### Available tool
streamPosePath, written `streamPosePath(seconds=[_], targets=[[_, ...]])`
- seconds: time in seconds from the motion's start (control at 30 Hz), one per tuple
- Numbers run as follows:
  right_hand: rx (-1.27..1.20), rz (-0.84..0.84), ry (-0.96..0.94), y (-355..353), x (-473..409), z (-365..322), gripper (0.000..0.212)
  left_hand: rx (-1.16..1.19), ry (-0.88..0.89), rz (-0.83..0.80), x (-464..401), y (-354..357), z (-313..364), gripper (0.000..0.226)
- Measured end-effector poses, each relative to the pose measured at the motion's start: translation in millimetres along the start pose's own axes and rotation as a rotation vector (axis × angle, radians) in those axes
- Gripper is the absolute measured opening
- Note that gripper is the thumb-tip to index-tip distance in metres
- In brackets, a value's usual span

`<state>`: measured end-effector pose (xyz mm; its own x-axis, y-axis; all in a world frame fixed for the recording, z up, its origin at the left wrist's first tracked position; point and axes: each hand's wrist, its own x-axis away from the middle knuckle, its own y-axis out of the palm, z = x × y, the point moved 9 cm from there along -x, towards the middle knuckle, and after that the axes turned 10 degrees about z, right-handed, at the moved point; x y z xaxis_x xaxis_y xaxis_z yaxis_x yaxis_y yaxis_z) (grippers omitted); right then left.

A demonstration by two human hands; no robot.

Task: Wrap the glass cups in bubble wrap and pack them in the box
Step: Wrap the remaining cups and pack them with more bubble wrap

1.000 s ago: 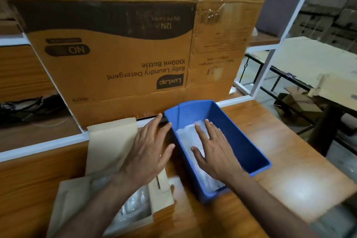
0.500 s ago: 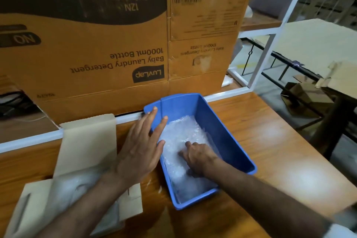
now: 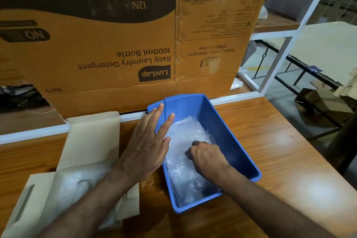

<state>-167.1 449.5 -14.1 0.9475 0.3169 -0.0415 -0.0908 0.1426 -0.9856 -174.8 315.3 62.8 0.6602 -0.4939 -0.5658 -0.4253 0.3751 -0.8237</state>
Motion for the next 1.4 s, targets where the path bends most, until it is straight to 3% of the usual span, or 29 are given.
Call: streamPosePath(seconds=[0.17, 0.3, 0.4, 0.53, 0.73, 0.87, 0.97, 1.1, 1.23, 1.3, 1.4], targets=[[-0.079, 0.205, 0.169, -28.7, 14.0, 17.4, 0.029, 0.019, -0.004, -0.031, -4.3, 1.5, -0.3, 0.070], [-0.093, 0.487, 0.207, -68.9, 26.9, 19.2, 0.047, 0.083, 0.027, -0.058, -6.9, 5.4, -0.2, 0.081], [-0.114, 0.673, 0.144, -94.7, 37.6, 5.9, 0.050, 0.179, -0.030, -0.017, -16.6, 2.1, -9.8, 0.061], [-0.167, 0.772, 0.064, -115.1, 44.3, -13.7, 0.044, 0.362, -0.081, 0.091, -25.5, -20.4, -20.6, 0.018], [-0.421, 0.969, 0.101, -169.0, 44.5, -23.7, 0.039, 0.650, -0.227, 0.168, -20.9, -78.0, -52.0, 0.013], [-0.709, 0.786, 0.259, -182.7, 17.2, -15.8, 0.078, 0.833, -0.349, 0.248, -17.5, -124.5, -83.3, 0.019], [-1.191, 0.497, 0.301, -174.3, -13.4, -23.3, 0.065, 1.021, -0.498, 0.359, -10.8, -148.9, -115.7, 0.019], [-1.612, 0.410, 0.196, -185.5, -41.6, -63.3, 0.028, 1.381, -0.823, 0.356, 13.9, -143.6, -159.8, 0.023], [-1.820, 0.270, 0.189, -186.9, -58.7, -108.8, 0.047, 1.474, -0.993, 0.277, 48.8, -139.4, -182.2, 0.038], [-1.825, 0.360, 0.228, -193.5, -63.2, -122.2, 0.054, 1.370, -1.002, 0.321, 64.8, -147.7, -194.2, 0.033], [-1.822, 0.556, 0.425, -189.0, -65.5, -132.2, 0.048, 1.272, -1.012, 0.428, 81.2, -164.8, -212.6, 0.022]])
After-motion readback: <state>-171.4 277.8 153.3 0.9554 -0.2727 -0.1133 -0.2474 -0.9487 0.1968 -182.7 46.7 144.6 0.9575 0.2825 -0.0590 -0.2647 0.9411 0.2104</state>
